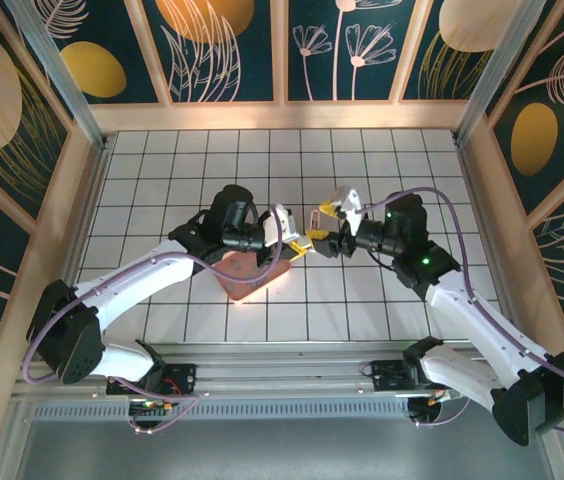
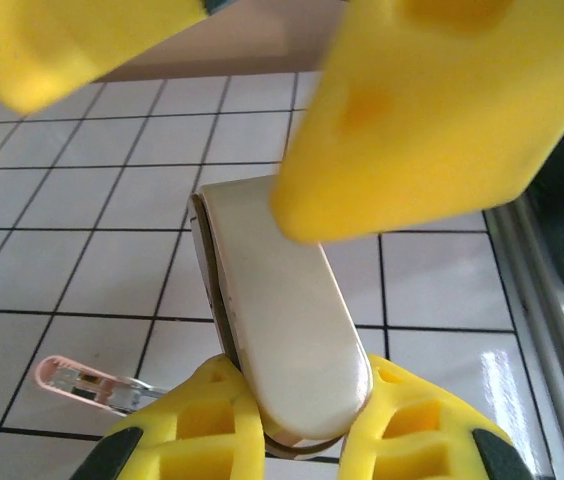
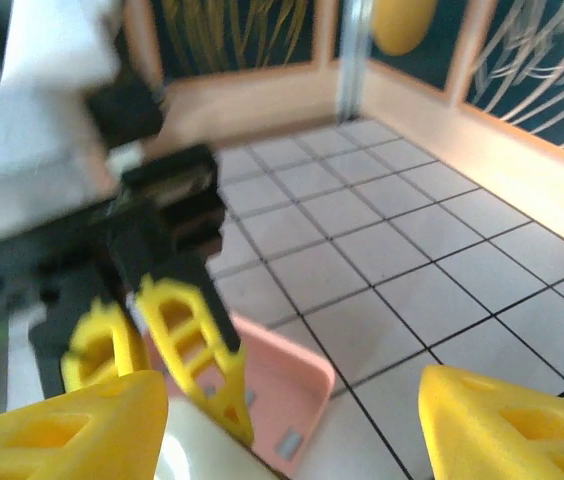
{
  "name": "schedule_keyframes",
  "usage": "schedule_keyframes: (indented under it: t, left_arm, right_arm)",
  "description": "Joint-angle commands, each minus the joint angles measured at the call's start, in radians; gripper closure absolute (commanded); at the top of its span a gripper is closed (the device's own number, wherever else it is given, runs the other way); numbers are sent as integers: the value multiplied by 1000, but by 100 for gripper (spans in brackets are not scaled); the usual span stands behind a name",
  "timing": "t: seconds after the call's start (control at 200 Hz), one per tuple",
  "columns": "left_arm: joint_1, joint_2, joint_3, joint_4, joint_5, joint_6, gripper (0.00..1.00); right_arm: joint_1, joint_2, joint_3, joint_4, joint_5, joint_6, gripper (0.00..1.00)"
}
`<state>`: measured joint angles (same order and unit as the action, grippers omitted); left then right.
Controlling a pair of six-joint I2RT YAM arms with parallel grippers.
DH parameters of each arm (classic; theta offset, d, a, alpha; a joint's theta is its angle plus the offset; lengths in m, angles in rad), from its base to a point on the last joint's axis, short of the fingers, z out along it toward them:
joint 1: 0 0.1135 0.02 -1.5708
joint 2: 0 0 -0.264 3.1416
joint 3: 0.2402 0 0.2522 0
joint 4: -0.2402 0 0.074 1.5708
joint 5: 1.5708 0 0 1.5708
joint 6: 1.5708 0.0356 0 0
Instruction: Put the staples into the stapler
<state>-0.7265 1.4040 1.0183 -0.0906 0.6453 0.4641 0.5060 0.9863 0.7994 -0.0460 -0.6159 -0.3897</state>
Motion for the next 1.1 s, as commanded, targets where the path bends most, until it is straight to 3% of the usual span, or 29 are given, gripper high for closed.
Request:
schedule_keyframes:
  t: [0.0,0.195,0.63,0.906,1.091]
  left_arm:
    - [16,11,35,-75,109,82,100]
    - [34,12,39,-86,167,99,100]
    - [76,12,43,-93,201,94,100]
    - [80,10,50,-105,218,111,100]
    - [79,9,55,-106,224,111,100]
  right_arm:
    - [-16,30,59,-189,-96,-316,32]
    - [-19,121,135,-305,-184,-441,36]
    - [-42,223,238,-508,-282,-535,41]
    - [-46,278,277,-540,-324,-537,42]
    - [-47,301,291,-555,-346,-536,57]
